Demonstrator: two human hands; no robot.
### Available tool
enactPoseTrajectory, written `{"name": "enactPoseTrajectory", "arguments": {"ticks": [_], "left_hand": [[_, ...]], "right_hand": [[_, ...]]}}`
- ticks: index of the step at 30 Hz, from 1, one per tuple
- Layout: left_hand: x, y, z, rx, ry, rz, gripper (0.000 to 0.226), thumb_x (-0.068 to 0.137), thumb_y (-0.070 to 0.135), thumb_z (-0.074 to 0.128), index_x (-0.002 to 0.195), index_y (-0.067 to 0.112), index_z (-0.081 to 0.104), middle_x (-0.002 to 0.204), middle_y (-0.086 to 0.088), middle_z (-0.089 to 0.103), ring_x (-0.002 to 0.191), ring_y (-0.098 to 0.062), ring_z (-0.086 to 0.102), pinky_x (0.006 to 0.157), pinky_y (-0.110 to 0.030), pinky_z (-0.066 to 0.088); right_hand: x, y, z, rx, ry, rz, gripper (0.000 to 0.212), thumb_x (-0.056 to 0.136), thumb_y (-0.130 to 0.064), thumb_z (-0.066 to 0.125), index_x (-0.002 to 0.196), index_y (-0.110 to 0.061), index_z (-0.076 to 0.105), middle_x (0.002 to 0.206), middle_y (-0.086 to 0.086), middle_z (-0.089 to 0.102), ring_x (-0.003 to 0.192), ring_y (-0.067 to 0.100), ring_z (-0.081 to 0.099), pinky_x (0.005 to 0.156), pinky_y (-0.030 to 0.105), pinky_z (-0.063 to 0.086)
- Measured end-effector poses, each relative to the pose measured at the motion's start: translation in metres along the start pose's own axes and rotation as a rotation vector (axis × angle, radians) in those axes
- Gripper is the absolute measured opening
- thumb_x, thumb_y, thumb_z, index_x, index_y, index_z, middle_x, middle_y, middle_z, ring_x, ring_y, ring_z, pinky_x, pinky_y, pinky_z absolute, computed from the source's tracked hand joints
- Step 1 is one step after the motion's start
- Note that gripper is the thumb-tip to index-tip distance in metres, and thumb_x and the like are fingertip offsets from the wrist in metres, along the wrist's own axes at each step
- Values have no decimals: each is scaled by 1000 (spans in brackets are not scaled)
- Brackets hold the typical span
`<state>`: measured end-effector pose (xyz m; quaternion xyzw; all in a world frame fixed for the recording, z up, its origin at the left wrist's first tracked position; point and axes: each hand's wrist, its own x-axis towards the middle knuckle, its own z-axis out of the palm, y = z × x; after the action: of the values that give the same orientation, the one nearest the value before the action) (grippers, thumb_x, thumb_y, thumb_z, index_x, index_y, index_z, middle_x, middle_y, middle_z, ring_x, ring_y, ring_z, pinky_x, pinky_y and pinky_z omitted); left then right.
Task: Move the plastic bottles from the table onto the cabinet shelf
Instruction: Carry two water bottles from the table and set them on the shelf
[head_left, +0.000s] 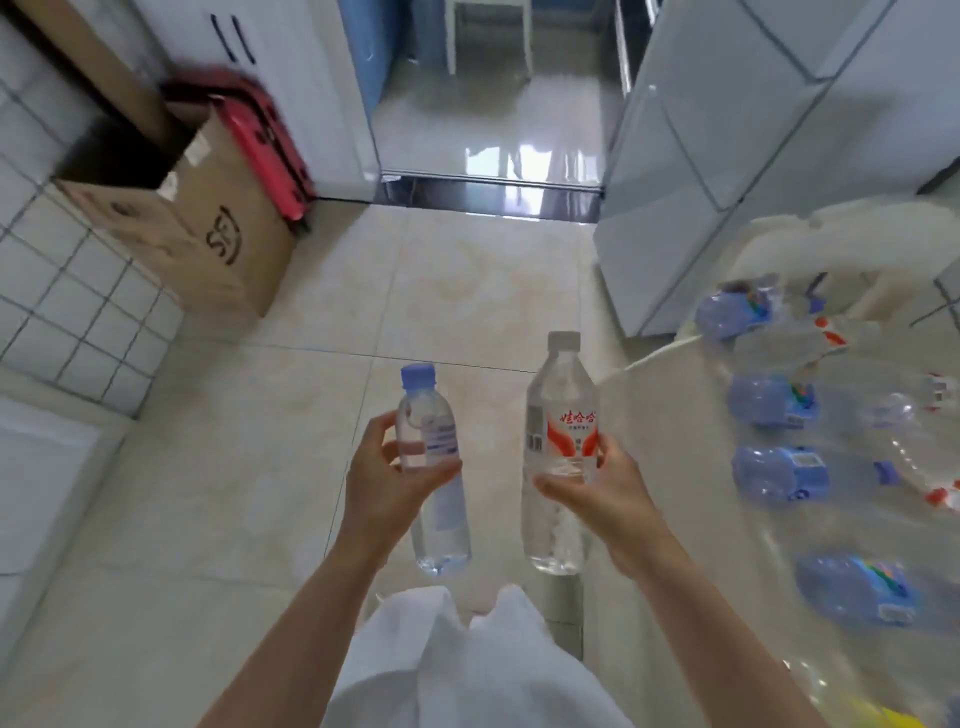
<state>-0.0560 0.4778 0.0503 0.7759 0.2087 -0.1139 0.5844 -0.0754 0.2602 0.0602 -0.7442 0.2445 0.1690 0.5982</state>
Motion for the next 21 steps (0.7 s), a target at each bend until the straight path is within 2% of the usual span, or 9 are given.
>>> {"name": "enactPoseTrajectory", "arguments": {"ticks": [2, 5, 8, 13, 16, 21], "left_hand": [[-3, -19, -37, -27, 110, -33, 57, 63, 21, 90, 111, 25, 59, 101, 2, 72, 91, -19, 70, 83, -44, 58], [-9, -47, -94, -52, 253, -58, 41, 65, 22, 89, 95, 32, 63, 94, 3, 73, 86, -19, 70, 83, -47, 57], [-20, -72, -155, -73, 376, -76, 41, 66, 22, 88, 87, 41, 59, 93, 4, 73, 84, -18, 70, 82, -43, 57], [-41, -114, -253, -130, 556, -118, 44, 67, 22, 87, 96, 35, 58, 97, 2, 72, 85, -17, 69, 75, -31, 54], [-52, -140, -304, -171, 663, -160, 43, 67, 23, 87, 92, 39, 56, 93, 5, 72, 84, -12, 68, 69, -24, 51], [-64, -181, -365, -224, 835, -276, 46, 62, 30, 88, 101, 22, 65, 88, 7, 73, 82, -13, 70, 74, -34, 56]], "right_hand": [[2, -10, 36, -72, -63, -22, 62, 60, -18, 82, 114, -22, 51, 103, 1, 66, 93, 21, 67, 86, 44, 57], [-3, -27, 96, -152, -168, -50, 61, 63, -15, 82, 115, -21, 49, 102, 1, 65, 93, 17, 65, 76, 29, 54], [-15, -44, 162, -206, -253, -88, 55, 63, -10, 81, 110, -19, 53, 98, -1, 67, 88, 14, 66, 69, 23, 48], [-33, -60, 277, -295, -431, -113, 53, 64, -4, 81, 110, -16, 57, 98, 0, 69, 93, 17, 67, 73, 25, 50], [-44, -67, 342, -354, -513, -148, 54, 64, -2, 80, 109, -17, 55, 100, -1, 67, 94, 16, 65, 76, 27, 50], [-57, -81, 429, -494, -655, -239, 58, 63, -6, 82, 111, -20, 53, 100, -4, 65, 94, 15, 64, 80, 31, 53]]}}
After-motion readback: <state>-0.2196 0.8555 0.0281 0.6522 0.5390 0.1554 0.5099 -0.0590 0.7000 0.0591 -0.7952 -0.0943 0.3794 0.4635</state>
